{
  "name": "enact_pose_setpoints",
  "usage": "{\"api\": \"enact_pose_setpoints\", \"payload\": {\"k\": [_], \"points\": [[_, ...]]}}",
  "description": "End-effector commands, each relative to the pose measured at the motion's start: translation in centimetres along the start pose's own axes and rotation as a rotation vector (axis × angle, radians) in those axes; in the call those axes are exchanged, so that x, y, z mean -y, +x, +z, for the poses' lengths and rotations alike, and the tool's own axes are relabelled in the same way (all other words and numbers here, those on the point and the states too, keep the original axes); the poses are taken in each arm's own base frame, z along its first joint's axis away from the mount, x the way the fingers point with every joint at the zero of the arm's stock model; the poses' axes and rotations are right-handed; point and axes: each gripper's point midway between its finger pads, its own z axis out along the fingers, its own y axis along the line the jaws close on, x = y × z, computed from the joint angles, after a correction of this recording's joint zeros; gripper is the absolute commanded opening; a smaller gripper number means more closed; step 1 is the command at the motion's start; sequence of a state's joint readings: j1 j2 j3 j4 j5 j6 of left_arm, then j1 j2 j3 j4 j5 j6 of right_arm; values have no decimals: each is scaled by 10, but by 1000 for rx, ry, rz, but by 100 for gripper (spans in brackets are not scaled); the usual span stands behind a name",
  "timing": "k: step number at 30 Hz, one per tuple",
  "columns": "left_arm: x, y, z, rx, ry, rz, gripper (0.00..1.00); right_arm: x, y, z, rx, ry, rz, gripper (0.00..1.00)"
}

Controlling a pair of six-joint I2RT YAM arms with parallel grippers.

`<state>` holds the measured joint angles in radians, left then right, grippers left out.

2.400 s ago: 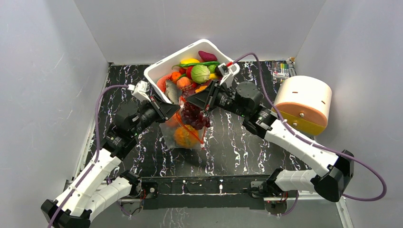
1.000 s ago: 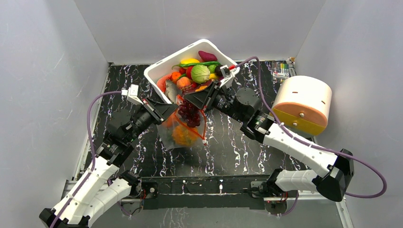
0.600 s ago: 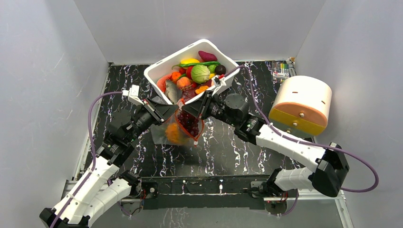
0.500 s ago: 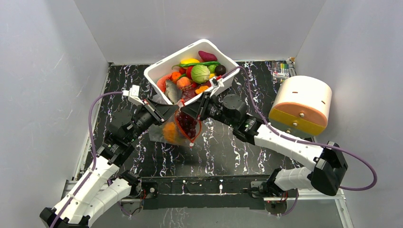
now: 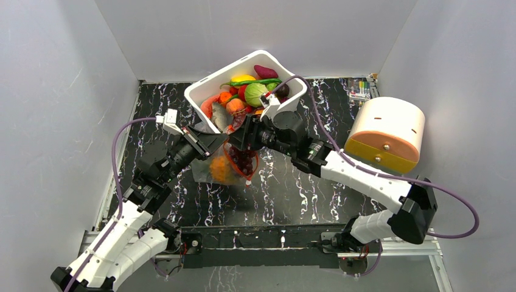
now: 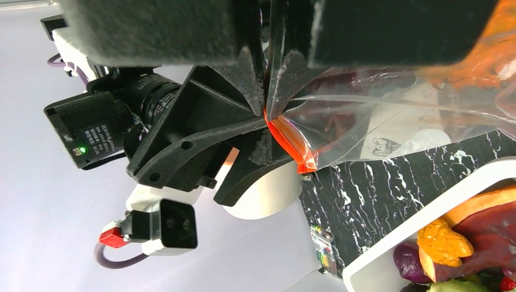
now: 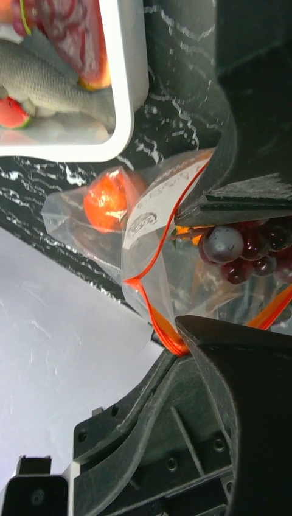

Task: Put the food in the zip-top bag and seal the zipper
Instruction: Place the fake fruit in the zipper food storage bag.

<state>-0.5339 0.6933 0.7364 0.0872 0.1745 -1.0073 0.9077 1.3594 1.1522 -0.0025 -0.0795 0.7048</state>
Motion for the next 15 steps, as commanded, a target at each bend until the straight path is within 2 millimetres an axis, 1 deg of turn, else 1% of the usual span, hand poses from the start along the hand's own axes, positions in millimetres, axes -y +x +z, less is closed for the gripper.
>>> {"api": "enact_pose_setpoints", "payload": {"k": [1, 6, 8, 11, 13, 15], "points": [[19, -8, -3, 28, 69, 8, 0, -26, -49, -32, 111, 2, -103, 56], [20, -9, -1, 26, 69, 8, 0, -29, -66, -56, 141, 43, -160, 62], [21, -9, 1, 24, 70, 7, 0, -29, -68, -60, 145, 54, -169, 63], [22, -9, 1, 24, 75, 4, 0, -28, -66, -62, 139, 50, -168, 61], [20, -9, 2, 22, 69, 3, 0, -21, -60, -63, 123, 78, -163, 60], [19, -9, 2, 23, 67, 2, 0, 3, -53, -68, 110, 184, -150, 59]]}}
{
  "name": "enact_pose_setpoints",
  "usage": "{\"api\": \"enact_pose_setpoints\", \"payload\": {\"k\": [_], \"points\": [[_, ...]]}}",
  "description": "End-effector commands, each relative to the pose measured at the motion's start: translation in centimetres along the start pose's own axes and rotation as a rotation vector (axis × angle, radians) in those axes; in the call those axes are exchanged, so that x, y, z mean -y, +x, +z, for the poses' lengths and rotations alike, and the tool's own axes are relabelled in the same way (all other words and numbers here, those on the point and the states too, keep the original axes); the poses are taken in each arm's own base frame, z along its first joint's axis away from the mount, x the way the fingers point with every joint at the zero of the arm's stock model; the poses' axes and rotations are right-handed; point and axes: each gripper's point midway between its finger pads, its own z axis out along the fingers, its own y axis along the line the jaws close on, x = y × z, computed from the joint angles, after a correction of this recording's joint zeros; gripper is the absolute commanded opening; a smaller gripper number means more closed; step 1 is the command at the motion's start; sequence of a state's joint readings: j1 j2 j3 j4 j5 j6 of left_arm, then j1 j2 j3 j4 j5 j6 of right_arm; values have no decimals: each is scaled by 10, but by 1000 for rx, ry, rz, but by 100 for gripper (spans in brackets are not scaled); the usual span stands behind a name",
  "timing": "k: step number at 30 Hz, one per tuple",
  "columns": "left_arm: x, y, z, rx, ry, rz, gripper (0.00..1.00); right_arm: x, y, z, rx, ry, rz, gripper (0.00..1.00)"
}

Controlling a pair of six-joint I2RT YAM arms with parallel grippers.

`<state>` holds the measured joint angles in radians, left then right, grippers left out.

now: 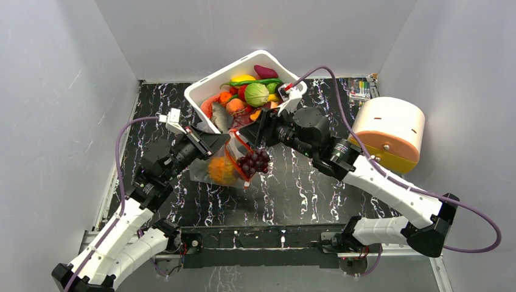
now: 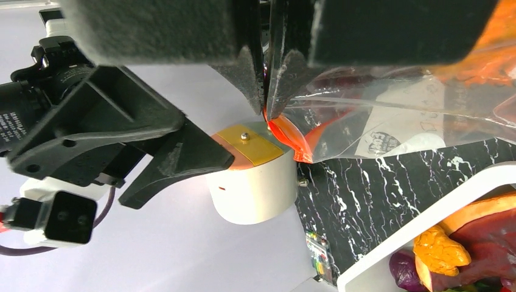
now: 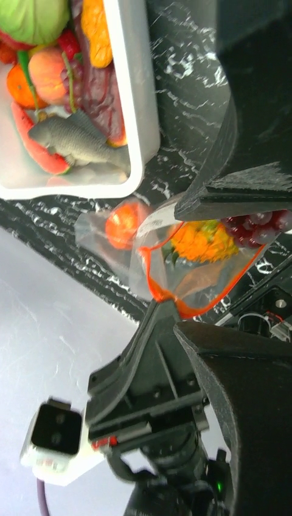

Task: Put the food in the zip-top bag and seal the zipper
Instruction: Place the fake fruit in the zipper food storage bag.

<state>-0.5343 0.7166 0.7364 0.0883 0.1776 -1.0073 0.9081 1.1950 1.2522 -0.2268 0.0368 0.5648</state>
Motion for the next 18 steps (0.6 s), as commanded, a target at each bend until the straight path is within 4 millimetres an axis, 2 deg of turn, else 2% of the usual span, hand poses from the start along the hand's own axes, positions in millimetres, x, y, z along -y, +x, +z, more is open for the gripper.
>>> {"api": "enact_pose_setpoints", "payload": {"k": [1, 3, 6, 10, 11, 14, 18], "points": [[24, -12, -3, 38, 82, 5, 0, 33, 8, -12, -8, 173, 0, 61], [22, -11, -3, 38, 74, 10, 0, 54, 22, -22, -20, 262, 42, 68], [15, -11, -1, 45, 54, 15, 0, 81, 48, -38, -13, 346, 130, 70], [2, -5, 5, 34, 25, 22, 0, 101, 89, -48, -49, 425, 344, 72], [0, -3, 7, 27, 21, 17, 0, 100, 98, -48, -53, 431, 438, 73], [-1, -1, 11, 22, 31, 2, 0, 96, 116, -39, -52, 368, 578, 72], [3, -3, 11, 21, 38, 0, 0, 84, 113, -23, 1, 256, 671, 73]]}}
